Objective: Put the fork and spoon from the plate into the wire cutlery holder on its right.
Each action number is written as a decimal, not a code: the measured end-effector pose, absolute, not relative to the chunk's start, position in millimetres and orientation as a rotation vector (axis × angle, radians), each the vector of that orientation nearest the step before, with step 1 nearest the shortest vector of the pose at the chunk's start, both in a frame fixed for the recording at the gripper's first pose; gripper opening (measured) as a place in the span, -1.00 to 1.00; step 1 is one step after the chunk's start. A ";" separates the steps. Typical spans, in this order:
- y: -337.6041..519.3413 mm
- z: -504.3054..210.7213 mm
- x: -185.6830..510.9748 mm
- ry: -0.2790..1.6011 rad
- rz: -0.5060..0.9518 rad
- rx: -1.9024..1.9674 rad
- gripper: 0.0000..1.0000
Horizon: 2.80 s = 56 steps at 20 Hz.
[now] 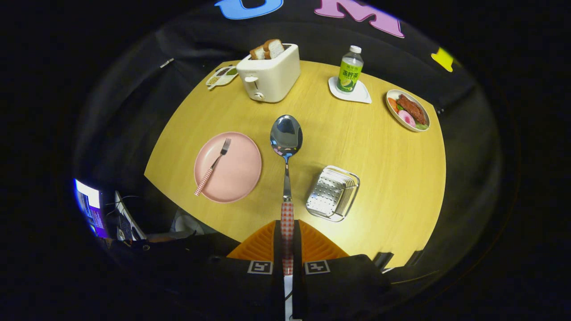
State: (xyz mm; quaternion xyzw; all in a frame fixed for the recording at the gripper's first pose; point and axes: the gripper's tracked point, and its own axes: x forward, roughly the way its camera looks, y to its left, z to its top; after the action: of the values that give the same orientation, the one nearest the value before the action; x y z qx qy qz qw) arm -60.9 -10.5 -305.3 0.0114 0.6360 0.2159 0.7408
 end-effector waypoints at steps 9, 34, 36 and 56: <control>-71.8 -334.0 -95.4 1.734 0.523 -0.140 -0.77; -56.0 -400.0 -61.8 2.041 0.485 -0.219 -0.65; -53.9 -397.3 -55.9 1.992 0.480 -0.181 -0.52; 121.5 -299.6 -43.4 1.501 0.611 0.241 -0.15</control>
State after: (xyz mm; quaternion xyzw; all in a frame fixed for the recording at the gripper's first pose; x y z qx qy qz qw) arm -43.4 121.5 -299.6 0.1074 0.6692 0.2724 0.6830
